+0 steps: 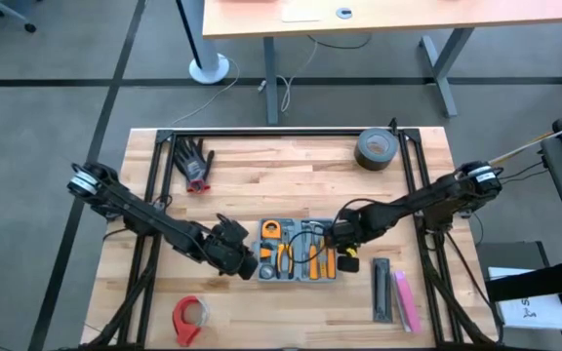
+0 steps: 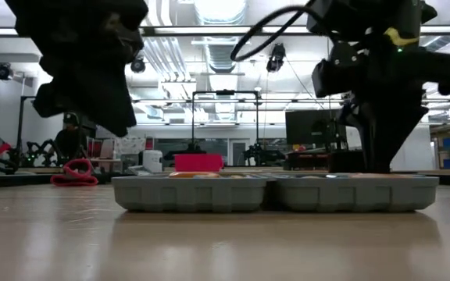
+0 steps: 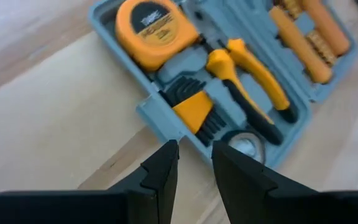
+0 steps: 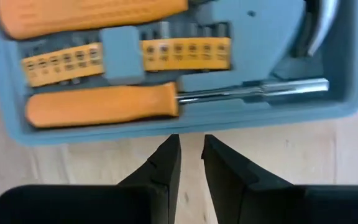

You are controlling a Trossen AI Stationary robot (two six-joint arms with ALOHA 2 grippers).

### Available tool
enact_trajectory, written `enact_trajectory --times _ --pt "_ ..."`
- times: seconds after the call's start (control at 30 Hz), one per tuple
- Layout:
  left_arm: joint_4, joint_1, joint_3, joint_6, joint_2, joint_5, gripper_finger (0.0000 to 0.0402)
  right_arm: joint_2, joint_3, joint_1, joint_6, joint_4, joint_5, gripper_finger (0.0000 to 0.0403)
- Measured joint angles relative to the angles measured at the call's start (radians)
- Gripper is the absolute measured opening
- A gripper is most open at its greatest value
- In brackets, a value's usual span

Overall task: Prefit tool cases
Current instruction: Close the gray tool box

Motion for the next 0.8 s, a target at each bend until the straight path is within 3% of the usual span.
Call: enact_trajectory --times 0.33,0.8 --pt "0.023 0.013 0.0 -0.08 0.074 0.03 0.0105 0.0 -0.086 -0.003 0.031 0.001 -0.002 0.0071" --pt "0.112 0.081 0.0 -0.035 0.149 0.108 0.0105 0.0 -0.097 -0.003 -0.014 0.077 -0.016 0.0049"
